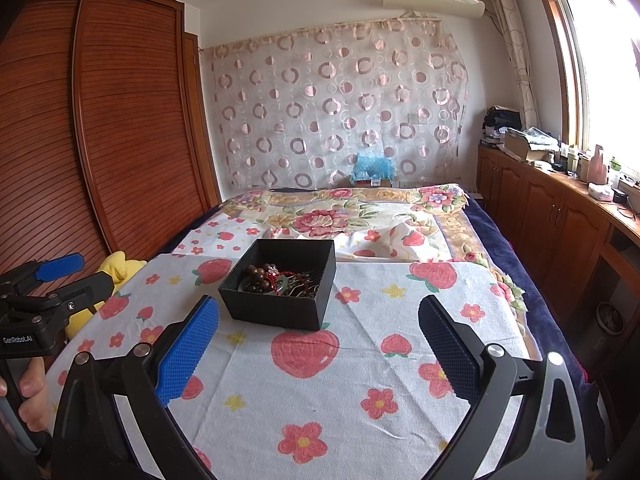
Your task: Organize jewelry
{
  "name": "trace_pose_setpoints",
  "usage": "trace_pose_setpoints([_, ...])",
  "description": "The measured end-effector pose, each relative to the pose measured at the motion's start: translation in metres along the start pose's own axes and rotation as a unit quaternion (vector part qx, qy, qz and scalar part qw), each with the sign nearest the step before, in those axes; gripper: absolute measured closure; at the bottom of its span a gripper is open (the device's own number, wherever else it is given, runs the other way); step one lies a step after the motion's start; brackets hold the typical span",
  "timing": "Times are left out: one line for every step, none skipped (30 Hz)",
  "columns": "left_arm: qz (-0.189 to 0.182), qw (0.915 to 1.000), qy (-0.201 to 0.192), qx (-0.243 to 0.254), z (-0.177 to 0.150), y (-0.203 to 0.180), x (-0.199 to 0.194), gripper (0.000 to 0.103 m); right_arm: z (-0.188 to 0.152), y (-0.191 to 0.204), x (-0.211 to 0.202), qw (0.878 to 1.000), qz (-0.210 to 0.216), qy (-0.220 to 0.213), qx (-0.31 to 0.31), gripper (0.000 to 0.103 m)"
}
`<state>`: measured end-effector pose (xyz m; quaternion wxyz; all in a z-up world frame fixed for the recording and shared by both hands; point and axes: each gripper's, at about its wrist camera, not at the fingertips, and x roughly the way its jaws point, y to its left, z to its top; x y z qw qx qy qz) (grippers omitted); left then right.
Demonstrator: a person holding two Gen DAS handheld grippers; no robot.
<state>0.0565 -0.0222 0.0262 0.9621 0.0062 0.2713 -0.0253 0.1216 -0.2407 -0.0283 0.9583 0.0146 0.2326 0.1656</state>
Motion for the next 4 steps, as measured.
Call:
trace_pose_setpoints([-0.001,1.0,-0.001,-0.002,0.0009,-0.0011,-0.0013,0.008,-0.0002,-0.0002,-0.0004,1.0,0.0,0.0,0.0,0.002])
trace_pose_setpoints([0.0,1.0,-0.001,0.0,0.0003,-0.0004,-0.0003,0.008,0.0002,0.0008,0.0002,1.0,0.0,0.0,0.0,0.002])
trace_pose_setpoints([0.001,1.0,-0.001,0.0,0.001,-0.0015,-0.0007,0.008,0.0002,0.0008,0.0002,1.0,0.0,0.0,0.0,0.002])
trace_pose_setpoints([0.002,1.0,-0.001,-0.001,0.0026,-0.0033,-0.0012,0.008,0.0002,0.0007,0.0002,1.0,0.0,0.0,0.0,0.002])
